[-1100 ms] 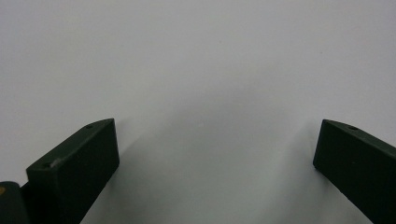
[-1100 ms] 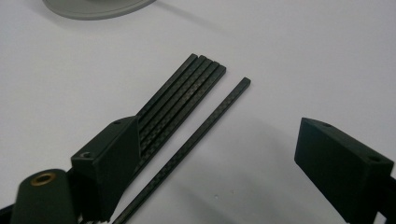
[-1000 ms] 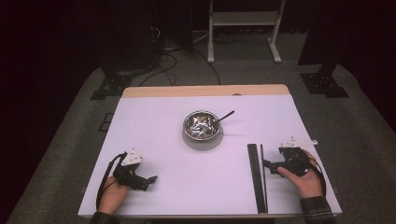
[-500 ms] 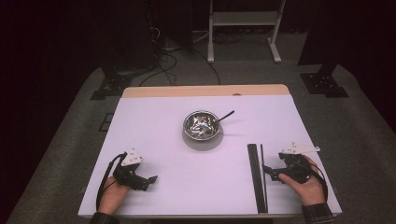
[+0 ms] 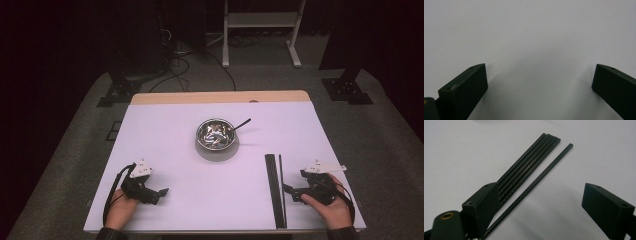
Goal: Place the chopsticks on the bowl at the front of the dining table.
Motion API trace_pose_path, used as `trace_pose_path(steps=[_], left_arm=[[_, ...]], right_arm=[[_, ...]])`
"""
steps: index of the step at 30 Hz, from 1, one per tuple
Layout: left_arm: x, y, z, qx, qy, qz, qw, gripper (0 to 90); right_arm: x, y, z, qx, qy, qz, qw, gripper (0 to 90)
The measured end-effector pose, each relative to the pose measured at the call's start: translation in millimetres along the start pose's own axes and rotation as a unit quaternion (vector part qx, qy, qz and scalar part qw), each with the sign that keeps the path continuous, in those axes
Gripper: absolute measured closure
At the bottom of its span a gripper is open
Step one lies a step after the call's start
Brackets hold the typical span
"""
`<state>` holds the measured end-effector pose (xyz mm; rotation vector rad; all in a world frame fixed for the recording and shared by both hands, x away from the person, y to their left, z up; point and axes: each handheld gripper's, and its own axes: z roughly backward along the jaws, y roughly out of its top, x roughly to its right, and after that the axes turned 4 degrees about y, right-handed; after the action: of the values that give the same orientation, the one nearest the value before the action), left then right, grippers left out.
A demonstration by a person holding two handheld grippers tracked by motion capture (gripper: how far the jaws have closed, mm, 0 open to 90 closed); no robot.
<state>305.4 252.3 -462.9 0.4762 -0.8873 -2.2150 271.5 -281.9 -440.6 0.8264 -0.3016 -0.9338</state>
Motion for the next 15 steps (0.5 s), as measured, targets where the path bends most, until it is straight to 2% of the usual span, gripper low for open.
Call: trace_pose_path(steps=[15], left_arm=[[0.2, 0.0, 0.1, 0.000, 0.000, 0.000, 1.0000, 0.0]], right_arm=[[-8.1, -17.0, 9.2, -0.006, 0.002, -0.001, 1.0000, 13.0]])
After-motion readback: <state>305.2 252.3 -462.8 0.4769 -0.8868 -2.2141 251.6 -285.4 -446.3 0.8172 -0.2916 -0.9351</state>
